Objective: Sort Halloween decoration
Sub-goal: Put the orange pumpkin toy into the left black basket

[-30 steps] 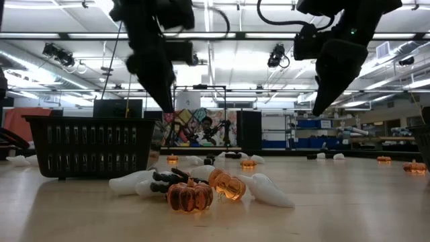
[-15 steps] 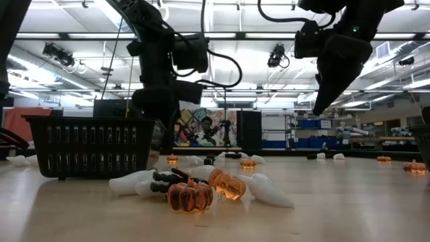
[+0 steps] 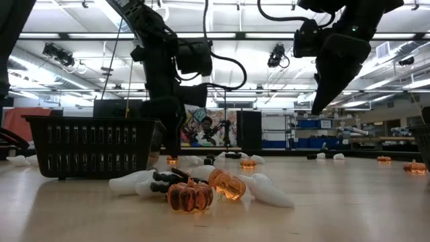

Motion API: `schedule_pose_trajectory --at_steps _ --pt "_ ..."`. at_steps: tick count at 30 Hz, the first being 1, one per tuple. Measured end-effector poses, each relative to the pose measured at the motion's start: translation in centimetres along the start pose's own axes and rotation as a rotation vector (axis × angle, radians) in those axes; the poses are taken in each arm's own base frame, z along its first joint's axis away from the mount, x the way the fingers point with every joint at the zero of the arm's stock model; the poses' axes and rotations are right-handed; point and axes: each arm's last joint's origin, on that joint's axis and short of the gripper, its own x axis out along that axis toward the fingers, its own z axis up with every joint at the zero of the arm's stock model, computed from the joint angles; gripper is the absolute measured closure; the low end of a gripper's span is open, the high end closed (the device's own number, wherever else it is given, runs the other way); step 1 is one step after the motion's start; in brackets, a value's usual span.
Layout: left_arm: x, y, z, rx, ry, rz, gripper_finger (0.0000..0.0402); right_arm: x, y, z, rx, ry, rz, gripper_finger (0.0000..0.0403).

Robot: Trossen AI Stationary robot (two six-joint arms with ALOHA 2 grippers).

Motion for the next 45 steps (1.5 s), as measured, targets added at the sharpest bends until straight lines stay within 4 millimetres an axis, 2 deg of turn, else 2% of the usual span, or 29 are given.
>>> schedule_pose_trajectory --at_steps 6,10,13,19,22,25,29,32,37,45 --pt "0.5 -0.1 0.0 0.004 0.018 -0.007 0.0188 -0.1 0.3 0.0 -0.006 -0.009 0.013 0.0238" --pt "0.4 0.0 -0.1 -0.003 0.019 -0.006 0.021 -0.1 0.4 0.0 -0.009 -0.012 0.016 0.0238" --pt "0.3 -0.1 -0.3 0.004 0.034 -0.009 0.0252 -0.1 0.4 0.0 -0.009 -0.012 0.017 0.0238" --pt "-0.1 0.2 -0.1 0.008 0.061 0.03 0.0381 -0.1 0.4 0.0 -0.009 -0.013 0.018 0.0238" --pt "-0.9 0.4 0.9 0.021 0.057 0.053 0.0393 -0.1 0.4 0.0 -0.008 -0.011 0.024 0.0238" --pt "-3.1 0.6 2.1 0.037 0.031 0.059 0.0399 -0.1 0.4 0.0 -0.004 -0.005 0.035 0.0238" --pt "-6.7 0.7 3.0 0.04 -0.003 0.063 0.04 -0.1 0.4 -0.1 -0.003 -0.002 0.033 0.0238" --pt "-8.3 0.8 2.8 0.025 -0.028 0.098 0.04 -0.1 0.5 0.0 -0.003 -0.007 0.036 0.0238" --pt "-7.5 3.2 1.5 -0.032 0.036 0.281 0.0364 -0.1 0.5 0.1 -0.002 -0.014 0.044 0.0238" --pt "-6.0 9.5 -1.2 -0.259 0.033 0.24 0.0235 -0.1 0.6 0.2 0.0 -0.032 0.053 0.0238"
